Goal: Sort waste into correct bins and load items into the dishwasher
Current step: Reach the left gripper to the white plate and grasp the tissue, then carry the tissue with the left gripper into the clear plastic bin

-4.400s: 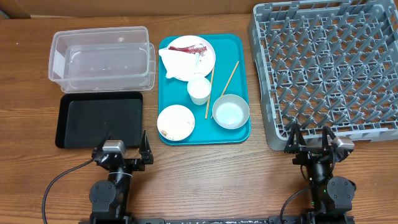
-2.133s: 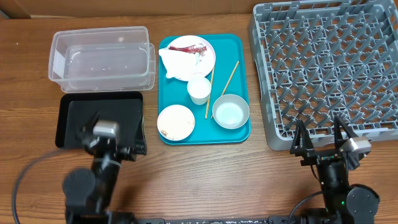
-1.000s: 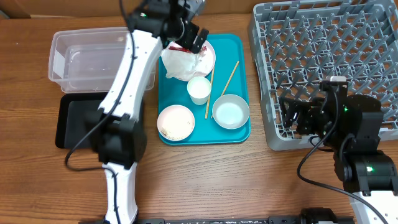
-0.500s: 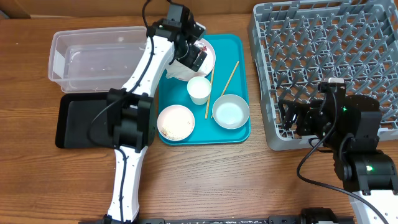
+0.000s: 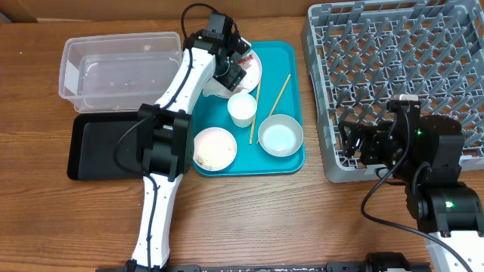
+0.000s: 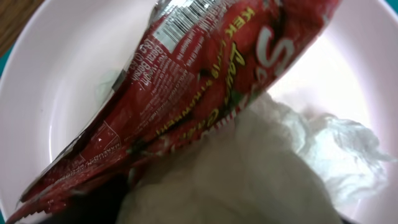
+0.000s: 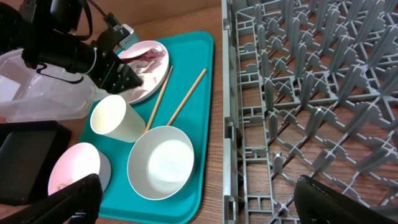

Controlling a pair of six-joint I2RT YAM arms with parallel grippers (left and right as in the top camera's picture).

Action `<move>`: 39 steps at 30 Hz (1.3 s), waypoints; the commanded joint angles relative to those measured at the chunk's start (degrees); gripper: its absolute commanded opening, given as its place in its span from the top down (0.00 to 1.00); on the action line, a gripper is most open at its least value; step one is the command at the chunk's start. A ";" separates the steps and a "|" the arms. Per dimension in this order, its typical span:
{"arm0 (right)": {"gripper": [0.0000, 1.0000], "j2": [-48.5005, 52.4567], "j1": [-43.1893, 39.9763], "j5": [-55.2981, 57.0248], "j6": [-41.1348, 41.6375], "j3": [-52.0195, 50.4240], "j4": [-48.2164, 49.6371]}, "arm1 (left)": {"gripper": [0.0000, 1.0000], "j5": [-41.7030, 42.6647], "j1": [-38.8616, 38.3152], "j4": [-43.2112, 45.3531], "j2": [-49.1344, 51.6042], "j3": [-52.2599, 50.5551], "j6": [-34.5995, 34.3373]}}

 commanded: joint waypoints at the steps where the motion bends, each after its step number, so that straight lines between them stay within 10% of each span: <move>1: 0.00 -0.13 0.28 -0.28 -0.24 1.51 0.13 | 0.54 -1.22 0.09 0.04 1.81 1.05 1.05; 6: 0.00 -0.13 0.28 -0.31 -0.24 1.51 0.17 | 0.95 -1.73 0.11 -0.50 0.90 1.36 -0.94; 27: 0.00 -0.13 0.28 -0.31 -0.24 1.51 -0.02 | 0.96 -2.78 0.57 -18.12 -13.49 16.46 -11.13; 39: 0.00 -0.13 0.28 -0.31 -0.24 1.51 -0.87 | 0.96 -3.52 15.28 -19.15 -13.66 15.89 -24.65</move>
